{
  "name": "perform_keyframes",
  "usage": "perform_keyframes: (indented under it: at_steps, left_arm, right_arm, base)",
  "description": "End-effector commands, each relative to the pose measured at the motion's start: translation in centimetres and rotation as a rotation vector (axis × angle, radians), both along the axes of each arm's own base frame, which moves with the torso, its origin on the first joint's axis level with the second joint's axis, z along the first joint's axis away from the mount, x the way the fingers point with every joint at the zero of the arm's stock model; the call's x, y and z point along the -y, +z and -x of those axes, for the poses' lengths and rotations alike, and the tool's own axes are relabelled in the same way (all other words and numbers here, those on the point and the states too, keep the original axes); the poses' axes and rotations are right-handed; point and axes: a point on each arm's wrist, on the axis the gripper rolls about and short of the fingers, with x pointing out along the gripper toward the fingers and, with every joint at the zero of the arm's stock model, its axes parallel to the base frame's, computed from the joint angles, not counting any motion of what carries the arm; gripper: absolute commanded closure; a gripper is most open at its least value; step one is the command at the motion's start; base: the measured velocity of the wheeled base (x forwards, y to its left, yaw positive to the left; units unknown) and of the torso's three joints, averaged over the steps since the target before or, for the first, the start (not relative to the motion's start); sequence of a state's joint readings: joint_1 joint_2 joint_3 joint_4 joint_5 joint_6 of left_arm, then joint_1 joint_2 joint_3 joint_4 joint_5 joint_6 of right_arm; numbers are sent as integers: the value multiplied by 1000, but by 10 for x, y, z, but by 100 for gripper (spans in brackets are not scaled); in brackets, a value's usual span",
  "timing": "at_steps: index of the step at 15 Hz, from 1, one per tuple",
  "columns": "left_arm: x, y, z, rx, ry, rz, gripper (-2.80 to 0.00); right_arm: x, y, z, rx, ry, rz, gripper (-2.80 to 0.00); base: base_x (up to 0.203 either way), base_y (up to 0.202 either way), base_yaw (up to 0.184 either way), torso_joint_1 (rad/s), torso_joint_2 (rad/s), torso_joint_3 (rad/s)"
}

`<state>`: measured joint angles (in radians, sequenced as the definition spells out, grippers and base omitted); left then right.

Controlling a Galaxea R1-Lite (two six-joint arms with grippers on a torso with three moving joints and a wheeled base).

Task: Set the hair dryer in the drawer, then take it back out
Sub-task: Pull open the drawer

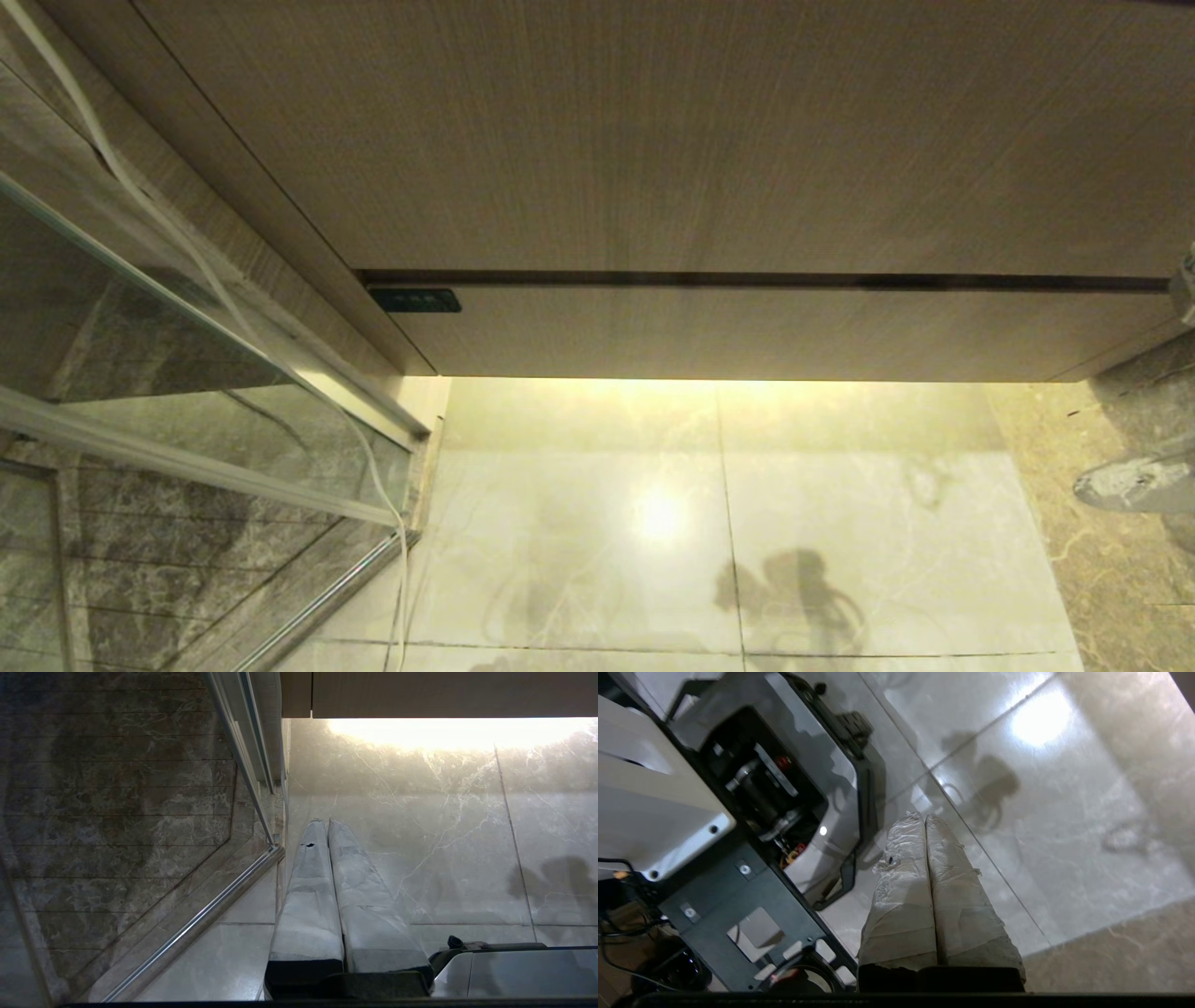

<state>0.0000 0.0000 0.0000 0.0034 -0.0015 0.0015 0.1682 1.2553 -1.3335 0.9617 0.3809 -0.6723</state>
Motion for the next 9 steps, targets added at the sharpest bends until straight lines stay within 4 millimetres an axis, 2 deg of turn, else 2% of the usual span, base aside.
perform_keyframes:
  at_steps: [1,9]
  left_arm:
    - [0,0,0,0,0,0,0]
    - [0,0,0,0,0,0,0]
  right_arm:
    - [0,-4,-4,-12,-29,49,0]
    - [1,-6,-2,-2,-36,74,0]
  base:
    - [0,0,0,0,0,0]
    - [0,0,0,0,0,0]
